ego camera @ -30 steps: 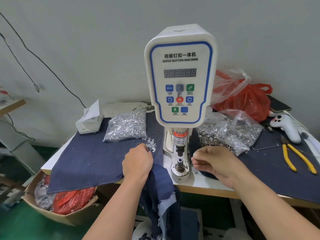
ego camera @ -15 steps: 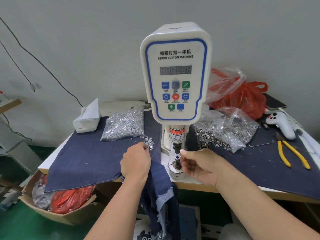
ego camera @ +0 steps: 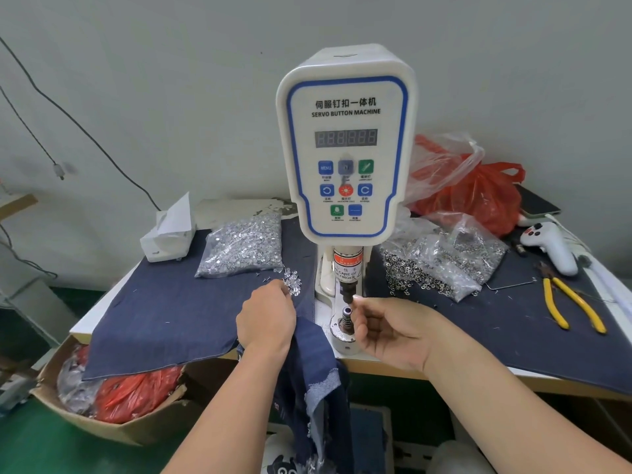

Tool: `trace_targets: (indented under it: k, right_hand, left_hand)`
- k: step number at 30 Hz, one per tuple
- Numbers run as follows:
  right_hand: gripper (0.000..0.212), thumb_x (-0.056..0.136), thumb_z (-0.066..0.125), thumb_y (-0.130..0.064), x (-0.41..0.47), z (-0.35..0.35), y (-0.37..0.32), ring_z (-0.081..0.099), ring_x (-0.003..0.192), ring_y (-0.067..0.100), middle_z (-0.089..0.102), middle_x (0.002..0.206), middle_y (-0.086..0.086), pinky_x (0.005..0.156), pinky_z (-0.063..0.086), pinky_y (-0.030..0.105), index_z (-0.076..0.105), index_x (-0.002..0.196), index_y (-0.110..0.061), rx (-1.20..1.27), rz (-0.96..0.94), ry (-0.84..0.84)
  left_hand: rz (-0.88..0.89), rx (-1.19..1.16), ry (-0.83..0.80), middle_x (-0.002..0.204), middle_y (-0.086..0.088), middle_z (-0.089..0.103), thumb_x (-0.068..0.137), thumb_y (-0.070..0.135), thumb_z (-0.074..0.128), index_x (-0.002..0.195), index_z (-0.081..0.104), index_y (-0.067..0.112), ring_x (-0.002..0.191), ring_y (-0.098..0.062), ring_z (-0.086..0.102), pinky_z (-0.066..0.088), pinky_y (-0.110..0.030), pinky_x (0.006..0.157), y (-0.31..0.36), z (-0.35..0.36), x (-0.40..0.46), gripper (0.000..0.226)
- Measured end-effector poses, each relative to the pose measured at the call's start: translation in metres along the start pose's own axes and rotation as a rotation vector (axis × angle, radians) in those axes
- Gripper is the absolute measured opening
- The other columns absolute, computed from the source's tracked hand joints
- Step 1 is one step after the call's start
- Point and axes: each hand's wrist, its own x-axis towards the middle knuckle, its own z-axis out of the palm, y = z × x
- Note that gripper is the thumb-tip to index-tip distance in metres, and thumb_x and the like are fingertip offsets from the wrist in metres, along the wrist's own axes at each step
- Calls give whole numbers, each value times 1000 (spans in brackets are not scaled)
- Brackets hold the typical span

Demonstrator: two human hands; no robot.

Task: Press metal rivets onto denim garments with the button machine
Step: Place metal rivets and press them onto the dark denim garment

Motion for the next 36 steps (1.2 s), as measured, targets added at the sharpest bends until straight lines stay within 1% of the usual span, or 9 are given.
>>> trace_targets:
  k: [4,8,12,15,19,24,31,33,36]
  right_hand:
    - [11,97,65,-3,-1,5,1,59,44,15,61,63,11,40,51,24,64,90,5,78,11,-1]
    - [6,96,64,-1,-5,5,2,57,44,15,60,63,11,40,51,23,63,92,4,149,34,-31]
    - [16,96,57,1,-7,0,4,58,46,13,62,64,11,42,50,22,61,111,5,271,44,-81]
    - [26,96,56,1,-9,-5,6,61,48,13,64,67,11,43,51,22,60,121,4,267,-3,-112]
    - [27,99,54,-5,-6,-14,9,53,45,11,60,63,7,40,46,21,69,114,11,118,-192,-22]
    - [22,95,57,-15,2,-28,17,49,50,13,59,64,5,49,44,25,78,93,-9,-401,-500,150]
    - [30,99,52,-27,13,-50,24,56,56,12,64,67,-1,55,49,27,80,87,-25,-604,-555,214]
    - [31,100,52,-30,15,-54,24,58,56,11,66,67,-2,56,50,25,79,88,-23,-615,-531,229]
    - [31,102,52,-32,17,-57,25,59,57,10,67,67,-3,56,51,24,79,93,-20,-622,-522,228]
  left_hand:
    - [5,23,-3,117,-7,71,105,27,49,117,70,25,103,-36,64,41,-38,77,-1,4,1,24]
    - [3,-25,16,117,-6,70,108,30,49,117,67,23,103,-36,64,42,-39,78,-1,3,-2,22]
    - [-5,-211,49,110,0,72,107,34,54,106,64,30,99,-32,64,43,-39,79,-6,-3,-7,11]
    - [53,-429,38,102,9,72,103,29,64,97,65,28,102,-21,65,47,-37,86,-11,-13,-14,6]
    - [185,-603,-20,91,24,72,97,23,74,91,67,33,96,0,66,48,-20,83,-11,-25,-36,14]
    - [299,-642,-115,91,29,74,97,23,76,90,74,37,91,4,68,48,-9,77,-2,-32,-57,16]
    - [259,-628,-129,87,23,76,96,27,78,89,77,35,83,6,66,45,-6,70,23,-29,-68,10]
    - [273,-578,-122,90,24,74,96,30,77,90,76,37,83,11,64,43,-4,70,29,-26,-68,10]
    - [290,-507,-103,96,25,70,96,33,76,91,74,39,82,9,61,39,-3,71,36,-24,-67,9]
